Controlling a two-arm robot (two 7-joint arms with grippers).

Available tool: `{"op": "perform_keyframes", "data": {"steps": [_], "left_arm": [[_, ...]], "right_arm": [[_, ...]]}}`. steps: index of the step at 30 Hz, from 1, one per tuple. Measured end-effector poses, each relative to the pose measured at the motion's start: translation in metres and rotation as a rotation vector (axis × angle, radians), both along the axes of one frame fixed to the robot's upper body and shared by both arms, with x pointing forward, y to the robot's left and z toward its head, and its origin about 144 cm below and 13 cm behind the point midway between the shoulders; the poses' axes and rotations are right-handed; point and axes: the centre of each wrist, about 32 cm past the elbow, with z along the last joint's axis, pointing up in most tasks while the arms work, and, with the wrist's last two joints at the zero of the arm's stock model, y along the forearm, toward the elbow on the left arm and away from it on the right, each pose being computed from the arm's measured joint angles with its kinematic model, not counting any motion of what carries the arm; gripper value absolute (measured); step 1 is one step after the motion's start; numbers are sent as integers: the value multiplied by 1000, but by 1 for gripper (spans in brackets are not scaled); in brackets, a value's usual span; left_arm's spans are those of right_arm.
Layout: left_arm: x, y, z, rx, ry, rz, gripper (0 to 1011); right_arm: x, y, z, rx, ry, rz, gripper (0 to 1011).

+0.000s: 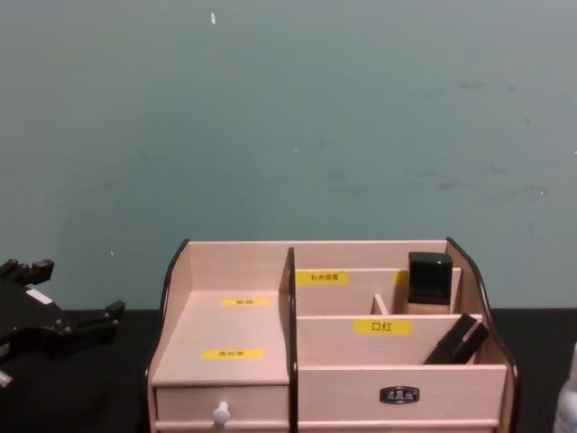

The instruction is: Pick up the facial cleanser and watermelon frost from the table and place them into the tiered storage box.

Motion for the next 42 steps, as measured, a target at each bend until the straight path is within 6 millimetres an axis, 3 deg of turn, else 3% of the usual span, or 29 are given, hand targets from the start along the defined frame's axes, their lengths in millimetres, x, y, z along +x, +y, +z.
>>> {"op": "perform_keyframes", "data": {"steps": [21,42], "left_arm": [[0,0,0,0,0,0,1001],[0,0,0,0,0,0,1001]], "right_arm": [[13,11,-22,3,83,39,1002],[42,18,-58,22,106,44,1003]]}}
